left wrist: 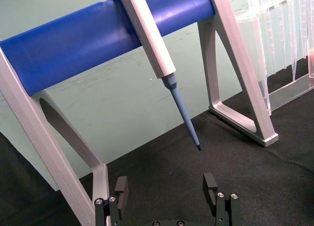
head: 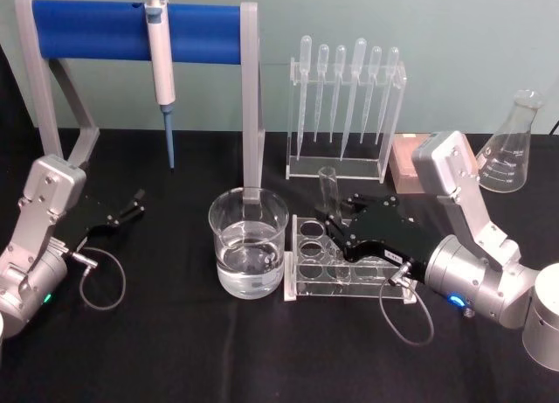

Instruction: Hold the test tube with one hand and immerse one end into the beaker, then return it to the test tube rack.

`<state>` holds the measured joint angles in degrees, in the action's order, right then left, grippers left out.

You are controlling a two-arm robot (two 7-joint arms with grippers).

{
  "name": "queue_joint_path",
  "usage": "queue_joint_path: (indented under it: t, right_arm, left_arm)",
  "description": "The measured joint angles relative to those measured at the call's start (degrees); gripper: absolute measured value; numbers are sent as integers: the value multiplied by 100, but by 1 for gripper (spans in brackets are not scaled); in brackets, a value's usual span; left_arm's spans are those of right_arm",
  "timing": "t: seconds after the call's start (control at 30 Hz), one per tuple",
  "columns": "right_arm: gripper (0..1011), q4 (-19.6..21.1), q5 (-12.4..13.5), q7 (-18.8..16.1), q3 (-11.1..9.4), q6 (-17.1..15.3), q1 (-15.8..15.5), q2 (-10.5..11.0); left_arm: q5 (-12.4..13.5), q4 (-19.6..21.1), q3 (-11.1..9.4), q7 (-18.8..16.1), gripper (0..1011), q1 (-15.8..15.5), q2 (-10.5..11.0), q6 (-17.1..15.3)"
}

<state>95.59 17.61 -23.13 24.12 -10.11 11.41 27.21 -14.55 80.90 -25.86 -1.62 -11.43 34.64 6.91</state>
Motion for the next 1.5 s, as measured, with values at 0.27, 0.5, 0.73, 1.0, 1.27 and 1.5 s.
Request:
queue_joint_path:
  t: [0.27, 0.5, 0.73, 1.0, 1.27, 1.5]
  right_arm:
    - [353, 73, -138, 7, 22, -170, -15, 44]
    - [574, 566, -198, 209, -246, -443, -431, 273]
    - [813, 939, -169, 382, -738, -579, -947, 554]
    - [1002, 698, -168, 1066, -1577, -90, -1450, 360]
    - [1002, -186, -700, 1927, -1878, 1022, -1538, -196]
    - [1002, -757, -917, 1935, -1839, 1463, -1383, -377]
  left_arm:
    - [0, 0, 0, 0, 1000, 0, 0, 0]
    - [0, 0, 0, 0, 1000, 0, 0, 0]
    - [0, 0, 0, 0, 1000, 0, 0, 0]
    - [0, 0, 0, 0, 1000, 0, 0, 0]
    - [0, 0, 0, 0, 1000, 0, 0, 0]
    - [0, 0, 0, 0, 1000, 0, 0, 0]
